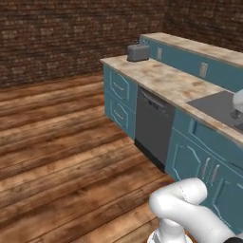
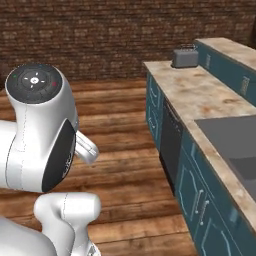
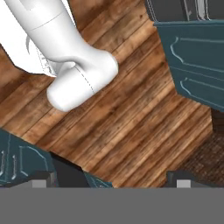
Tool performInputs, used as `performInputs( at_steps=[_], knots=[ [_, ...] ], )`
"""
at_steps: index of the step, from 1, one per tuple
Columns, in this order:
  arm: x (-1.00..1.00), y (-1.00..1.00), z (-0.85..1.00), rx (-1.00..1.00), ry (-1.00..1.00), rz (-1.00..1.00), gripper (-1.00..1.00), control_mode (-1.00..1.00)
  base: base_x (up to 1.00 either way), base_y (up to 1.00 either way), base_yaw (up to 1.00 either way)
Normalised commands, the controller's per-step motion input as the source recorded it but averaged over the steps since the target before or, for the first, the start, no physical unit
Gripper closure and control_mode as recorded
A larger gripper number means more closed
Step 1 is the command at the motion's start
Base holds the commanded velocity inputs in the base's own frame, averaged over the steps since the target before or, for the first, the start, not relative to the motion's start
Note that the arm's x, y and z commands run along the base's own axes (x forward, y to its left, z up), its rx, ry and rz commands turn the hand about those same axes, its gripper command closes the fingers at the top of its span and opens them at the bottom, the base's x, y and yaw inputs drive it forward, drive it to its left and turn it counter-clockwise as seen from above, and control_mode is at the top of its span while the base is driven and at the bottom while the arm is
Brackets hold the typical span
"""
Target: Move the bowls from the cabinet to the plates on the dining table.
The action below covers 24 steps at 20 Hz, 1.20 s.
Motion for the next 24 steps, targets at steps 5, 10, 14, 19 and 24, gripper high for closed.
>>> performInputs(
  at_steps=[5,10,14,19,24],
  knots=[
    [0.0,0.0,0.0,0.0,0.0,0.0,-1.0,1.0,-0.16,0.44,0.39],
    [0.0,0.0,0.0,0.0,0.0,0.0,-1.0,1.0,-0.16,0.44,0.39],
    [0.0,0.0,0.0,0.0,0.0,0.0,-1.0,1.0,-0.16,0.45,0.38],
    [0.0,0.0,0.0,0.0,0.0,0.0,-1.0,1.0,-0.16,0.44,0.38],
    [0.0,0.0,0.0,0.0,0.0,0.0,-1.0,1.0,-0.16,0.42,0.39]
  ],
)
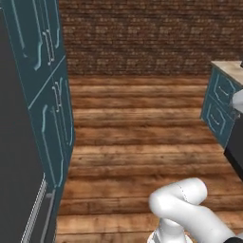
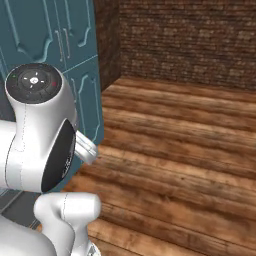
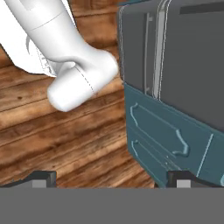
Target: Move the bowls from the cabinet to the plates on the dining table.
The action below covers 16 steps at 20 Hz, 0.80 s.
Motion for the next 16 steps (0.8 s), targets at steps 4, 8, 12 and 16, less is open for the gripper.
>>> performInputs(
  at_steps=[4,8,12,16],
  knots=[
    [0.0,0.0,0.0,0.0,0.0,0.0,-1.0,1.0,-0.15,0.41,0.39],
    [0.0,0.0,0.0,0.0,0.0,0.0,-1.0,1.0,-0.14,0.39,0.4],
    [0.0,0.0,0.0,0.0,0.0,0.0,-1.0,1.0,-0.13,0.39,0.4],
    [0.0,0.0,0.0,0.0,0.0,0.0,-1.0,1.0,-0.12,0.38,0.4]
  ],
)
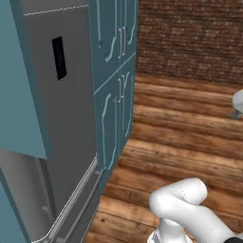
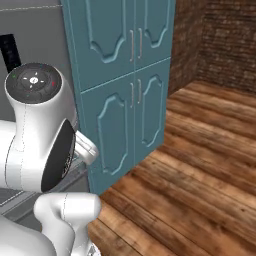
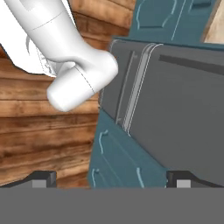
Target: Move the bowls from the cabinet to the plates on the dining table.
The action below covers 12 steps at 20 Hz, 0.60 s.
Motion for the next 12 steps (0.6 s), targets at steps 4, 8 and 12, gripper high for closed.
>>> performInputs(
  at_steps=[4,8,12],
  knots=[
    [0.0,0.0,0.0,0.0,0.0,0.0,-1.0,1.0,-0.14,0.36,0.39],
    [0.0,0.0,0.0,0.0,0.0,0.0,-1.0,1.0,-0.16,0.33,0.38],
    [0.0,0.0,0.0,0.0,0.0,0.0,-1.0,1.0,-0.18,0.28,0.35]
  ],
)
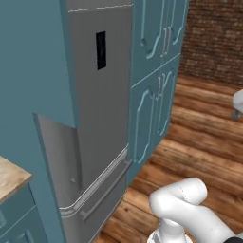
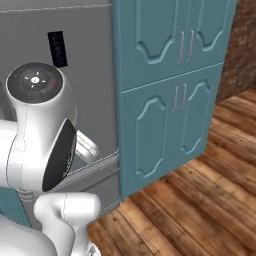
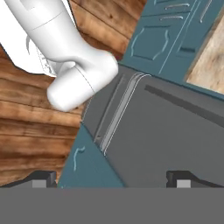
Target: Move the bowls from the cabinet to the plates on the dining table.
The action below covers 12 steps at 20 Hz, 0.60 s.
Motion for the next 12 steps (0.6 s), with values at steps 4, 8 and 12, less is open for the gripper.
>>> performInputs(
  at_steps=[4,8,12],
  knots=[
    [0.0,0.0,0.0,0.0,0.0,0.0,-1.0,1.0,-0.26,0.25,0.31],
    [0.0,0.0,0.0,0.0,0.0,0.0,-1.0,1.0,-0.38,0.2,0.25],
    [0.0,0.0,0.0,0.0,0.0,0.0,-1.0,1.0,-0.4,0.22,0.2]
  ],
)
